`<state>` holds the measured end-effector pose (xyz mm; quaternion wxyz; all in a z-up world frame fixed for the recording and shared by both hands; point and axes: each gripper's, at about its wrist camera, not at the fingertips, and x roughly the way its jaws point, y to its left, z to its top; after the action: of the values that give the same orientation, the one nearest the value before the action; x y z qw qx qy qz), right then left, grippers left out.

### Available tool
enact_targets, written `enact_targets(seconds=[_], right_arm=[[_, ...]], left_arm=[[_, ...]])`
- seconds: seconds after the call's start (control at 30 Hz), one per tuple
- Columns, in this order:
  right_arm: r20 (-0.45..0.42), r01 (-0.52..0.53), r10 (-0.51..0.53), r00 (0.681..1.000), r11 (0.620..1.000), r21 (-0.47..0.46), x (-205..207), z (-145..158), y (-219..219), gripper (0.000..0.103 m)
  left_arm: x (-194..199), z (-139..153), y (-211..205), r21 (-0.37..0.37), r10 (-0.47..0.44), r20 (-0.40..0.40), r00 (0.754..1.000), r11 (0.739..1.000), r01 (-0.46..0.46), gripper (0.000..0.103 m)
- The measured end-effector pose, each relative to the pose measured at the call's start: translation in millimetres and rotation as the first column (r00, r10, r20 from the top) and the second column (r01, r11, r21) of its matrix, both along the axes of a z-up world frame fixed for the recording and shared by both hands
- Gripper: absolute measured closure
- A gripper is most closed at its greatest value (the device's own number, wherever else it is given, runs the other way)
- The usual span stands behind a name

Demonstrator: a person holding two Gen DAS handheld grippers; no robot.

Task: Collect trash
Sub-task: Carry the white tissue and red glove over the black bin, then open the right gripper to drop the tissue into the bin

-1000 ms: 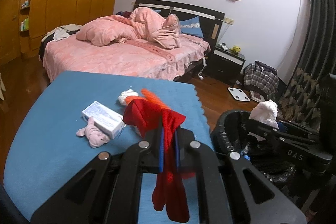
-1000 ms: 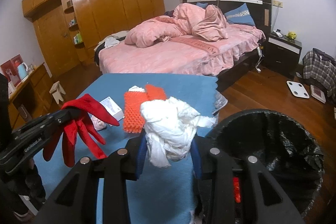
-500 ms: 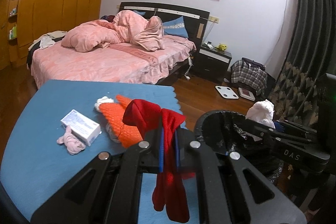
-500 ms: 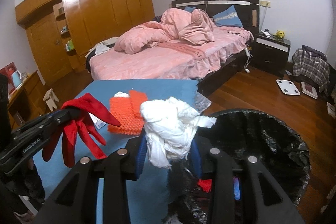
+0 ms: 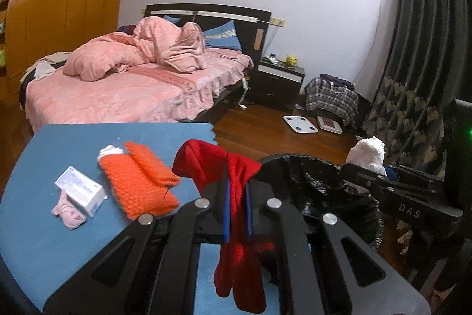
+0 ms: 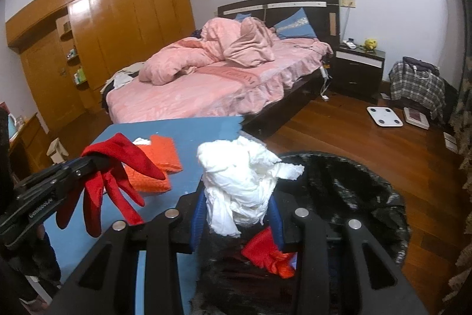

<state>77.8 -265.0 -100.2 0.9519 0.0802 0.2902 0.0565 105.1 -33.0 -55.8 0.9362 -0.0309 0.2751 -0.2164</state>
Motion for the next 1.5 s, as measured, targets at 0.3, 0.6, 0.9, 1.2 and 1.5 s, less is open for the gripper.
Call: enact_targets(seconds=[0.3, 0.6, 0.9, 1.2, 1.5], right_arm=[[0.001, 0.059, -0.059, 0.998, 0.998, -0.006, -2, -1, -33, 0.066], [-0.003, 0.116, -0.116, 0.993, 0.993, -0.011, -5, -5, -62, 0.066], [-0.022, 0.162, -0.162, 0.987, 0.987, -0.012, -3, -12, -87, 0.066], [-0.046, 0.195, -0.196, 0.98, 0.981, -0.018, 2, -22, -108, 0.066], [-0.081, 0.208, -0.208, 0.975, 0.978, -0.017, 11, -38, -119, 0.066]], left_arm=[[7, 1, -33, -0.003, -0.066, 0.008, 0.998, 0.998, 0.066, 0.096], [13, 2, -68, -0.01, -0.137, 0.019, 0.99, 0.991, 0.137, 0.096], [23, -3, -101, -0.019, -0.197, 0.006, 0.98, 0.98, 0.198, 0.096], [37, -16, -124, -0.028, -0.232, -0.03, 0.972, 0.972, 0.231, 0.096], [50, -35, -132, -0.017, -0.242, -0.076, 0.967, 0.97, 0.241, 0.096]])
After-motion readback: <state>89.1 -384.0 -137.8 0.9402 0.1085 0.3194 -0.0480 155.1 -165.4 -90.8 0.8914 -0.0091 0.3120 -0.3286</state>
